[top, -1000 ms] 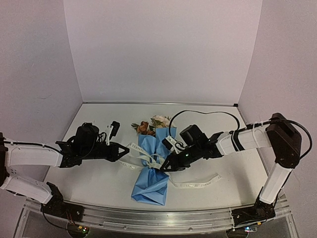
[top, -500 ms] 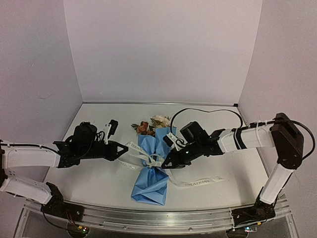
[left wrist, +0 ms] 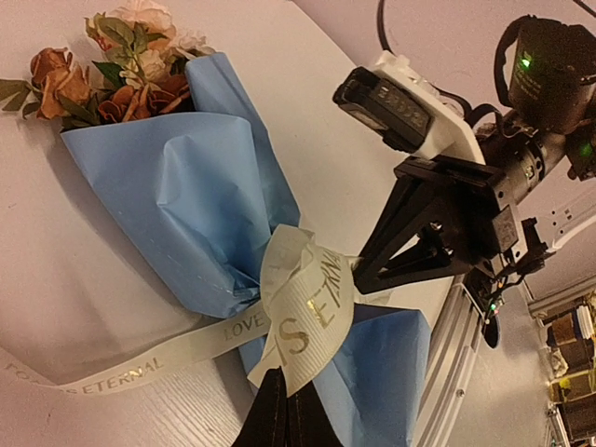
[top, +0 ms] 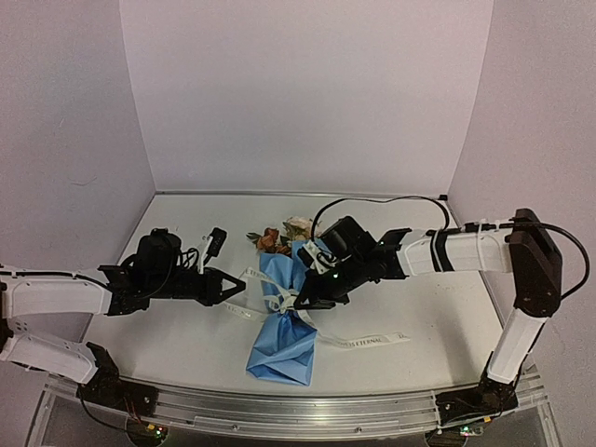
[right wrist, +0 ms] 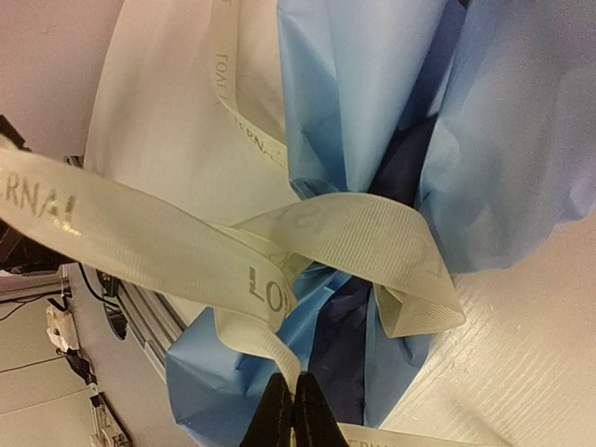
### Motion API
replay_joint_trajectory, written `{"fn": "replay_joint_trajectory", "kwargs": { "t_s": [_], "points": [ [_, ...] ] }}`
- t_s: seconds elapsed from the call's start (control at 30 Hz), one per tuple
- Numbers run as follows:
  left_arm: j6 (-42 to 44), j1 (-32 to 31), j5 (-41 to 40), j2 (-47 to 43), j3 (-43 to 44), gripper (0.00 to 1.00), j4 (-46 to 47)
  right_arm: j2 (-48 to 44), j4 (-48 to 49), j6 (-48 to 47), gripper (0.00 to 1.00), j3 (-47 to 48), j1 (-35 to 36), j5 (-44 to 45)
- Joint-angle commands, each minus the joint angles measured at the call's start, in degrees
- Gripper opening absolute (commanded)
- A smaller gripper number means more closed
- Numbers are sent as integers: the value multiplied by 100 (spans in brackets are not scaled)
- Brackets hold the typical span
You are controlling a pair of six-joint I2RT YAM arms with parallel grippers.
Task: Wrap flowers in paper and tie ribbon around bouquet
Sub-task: Cross the half-tied ribbon over the folded bouquet.
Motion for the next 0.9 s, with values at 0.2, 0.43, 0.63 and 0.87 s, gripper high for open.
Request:
{"fn": "replay_joint_trajectory", "kwargs": {
  "t_s": [0.2,0.43,0.63,0.87],
  "points": [
    [-307,-63,287,-686,174,0,-386,315,-475,689,0,244,162,725],
    [-805,-124,11,-1107,-377,5,-437,534,-483,964,0,507,167,965],
    [-1246,-127,-267,-1035,-641,4,-289,685,-464,1011,0,727,193,1016],
    [-2104,-124,-1343,-1543,-1035,25,-729,733,-465,1023,0,727,210,1052]
  ]
}}
